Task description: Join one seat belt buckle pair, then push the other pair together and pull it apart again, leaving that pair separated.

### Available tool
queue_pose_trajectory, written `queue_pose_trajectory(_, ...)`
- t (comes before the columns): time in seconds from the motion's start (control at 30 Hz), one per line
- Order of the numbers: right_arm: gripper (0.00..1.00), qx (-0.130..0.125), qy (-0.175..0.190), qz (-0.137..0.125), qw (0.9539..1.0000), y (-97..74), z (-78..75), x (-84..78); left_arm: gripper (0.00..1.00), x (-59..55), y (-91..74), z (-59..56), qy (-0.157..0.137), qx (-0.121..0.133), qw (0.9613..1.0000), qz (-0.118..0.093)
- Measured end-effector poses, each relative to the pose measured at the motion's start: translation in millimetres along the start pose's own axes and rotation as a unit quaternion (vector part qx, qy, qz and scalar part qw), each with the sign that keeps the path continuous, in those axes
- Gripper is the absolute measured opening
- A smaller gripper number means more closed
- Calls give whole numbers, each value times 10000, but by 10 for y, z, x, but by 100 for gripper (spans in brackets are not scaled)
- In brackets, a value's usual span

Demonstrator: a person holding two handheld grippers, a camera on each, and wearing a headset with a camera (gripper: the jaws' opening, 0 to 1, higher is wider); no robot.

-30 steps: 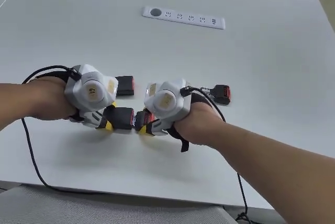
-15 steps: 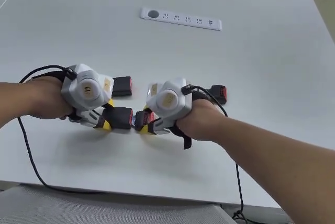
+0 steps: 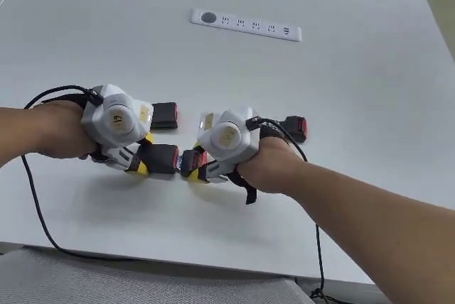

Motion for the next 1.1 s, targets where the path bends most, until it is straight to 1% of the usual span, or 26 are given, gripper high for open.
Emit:
queue_pose_trajectory(0.23,32,-33,-45,-31,10000,-3,15,-3,31,2,1,5,-11,28,10000,60)
queue_pose_trajectory(0.43,32,-81,-12,-34,10000,-5,17,-7,31,12,0,9,-6,-14,10000,84)
queue_pose_trajectory(0.57,33,-98,5,10,10000,-2,22,-4,32,-27,39,75,-121,-4,9999,101)
queue_pose_trajectory(0.63,33,-63,74,17,10000,-2,19,-2,32,-43,58,105,-185,-18,9998,85)
queue_pose_trajectory(0.7,34,-48,53,31,10000,-4,22,-2,33,-56,74,126,-198,-14,9998,86)
queue_pose_trajectory(0.77,34,-35,-51,73,10000,-4,24,-10,33,-71,92,148,-229,5,9997,103)
queue_pose_trajectory(0.8,34,-77,-195,34,9998,-1,1,4,33,-71,97,152,-252,20,9996,113)
queue_pose_trajectory(0.83,34,-76,-72,82,9999,-3,13,1,33,-77,100,158,-289,36,9995,133)
queue_pose_trajectory(0.87,34,-75,-98,74,9999,-7,12,10,33,-77,101,157,-283,38,9995,143)
queue_pose_trajectory(1.0,34,-26,49,4,10000,-68,29,41,33,-61,68,142,-291,108,9994,169)
queue_pose_trajectory(1.03,34,-30,50,-10,10000,-76,29,44,33,-56,59,137,-288,117,9994,161)
queue_pose_trajectory(1.1,33,-24,51,-46,10000,-133,18,45,32,-14,-3,127,-272,164,9995,57)
Point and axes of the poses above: the centre of the closed fingertips' face, and the gripper's own axes: y roughly forward along the fingers, z roughly to its left, x roughly out of its top, the point moved 2 cm from there along -y, roughly backward along the fingers, and after that the axes turned 11 degrees about -x, right-handed, at the moved point
